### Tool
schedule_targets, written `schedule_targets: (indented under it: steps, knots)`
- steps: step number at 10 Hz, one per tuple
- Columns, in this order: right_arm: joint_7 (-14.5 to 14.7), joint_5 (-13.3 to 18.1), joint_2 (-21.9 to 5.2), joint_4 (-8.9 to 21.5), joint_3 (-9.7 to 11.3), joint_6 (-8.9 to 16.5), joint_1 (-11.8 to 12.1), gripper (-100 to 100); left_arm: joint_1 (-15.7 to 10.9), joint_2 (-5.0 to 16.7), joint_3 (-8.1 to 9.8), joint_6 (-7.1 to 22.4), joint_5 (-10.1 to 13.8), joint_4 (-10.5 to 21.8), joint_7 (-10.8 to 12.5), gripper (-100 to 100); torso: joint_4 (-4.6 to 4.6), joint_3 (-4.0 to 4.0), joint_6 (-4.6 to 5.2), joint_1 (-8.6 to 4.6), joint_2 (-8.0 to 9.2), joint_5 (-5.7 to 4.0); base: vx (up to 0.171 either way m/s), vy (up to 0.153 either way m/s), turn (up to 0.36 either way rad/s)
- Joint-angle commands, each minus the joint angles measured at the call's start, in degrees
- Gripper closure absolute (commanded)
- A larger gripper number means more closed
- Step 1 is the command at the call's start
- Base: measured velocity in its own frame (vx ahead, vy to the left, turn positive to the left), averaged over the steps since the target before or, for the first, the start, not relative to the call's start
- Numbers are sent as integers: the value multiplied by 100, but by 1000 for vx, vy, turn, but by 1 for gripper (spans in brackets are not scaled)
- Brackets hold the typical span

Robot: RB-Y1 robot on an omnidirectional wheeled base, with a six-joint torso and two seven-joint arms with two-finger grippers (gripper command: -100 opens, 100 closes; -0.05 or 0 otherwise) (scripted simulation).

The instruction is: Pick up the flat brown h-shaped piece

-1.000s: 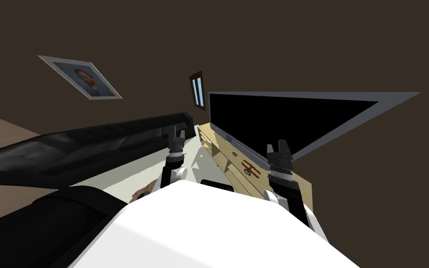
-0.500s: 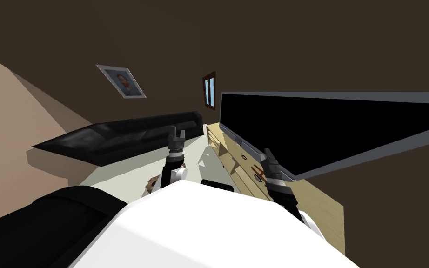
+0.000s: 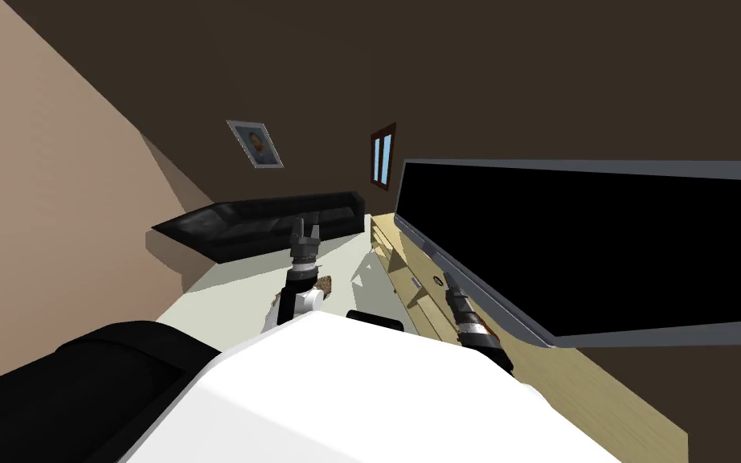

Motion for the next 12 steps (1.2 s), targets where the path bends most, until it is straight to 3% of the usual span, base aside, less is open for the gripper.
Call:
schedule_targets:
  steps: [1, 5, 6, 9, 10, 12]
  knots:
    - [-8, 29, -135, 229, -17, -29, 68, -100, 0, 0, 0, 0, 0, 0, 0, 0, 0, 0, 0, 0, 0, 0, 7, 45, 75]
    - [135, 471, -801, 825, 346, 450, 627, -100, 0, 0, 1, 0, 0, 0, 0, 0, -1, -4, 1, -15, -8, -3, 23, 33, 376]
    - [135, 471, -801, 856, 346, 450, 627, -100, 0, 1, 1, 0, 0, 0, 0, 0, -2, -6, 0, -17, -10, -3, 28, 4, 155]
    - [285, 821, -1273, 1382, 665, 783, 994, -100, 0, 1, 1, 0, 0, 0, 0, 0, -1, -3, 0, -28, -6, -5, 28, -6, 388]
    - [285, 821, -1273, 1382, 665, 783, 994, -100, 1, 1, 1, 0, 0, 0, 0, 0, -1, -5, 1, -31, -9, -6, 30, -19, 153]
    - [399, 1054, -1569, 1728, 885, 985, 1210, -100, 1, 1, 2, 0, 0, 0, 0, 0, -1, -4, 3, -31, -7, -5, 27, -16, 329]
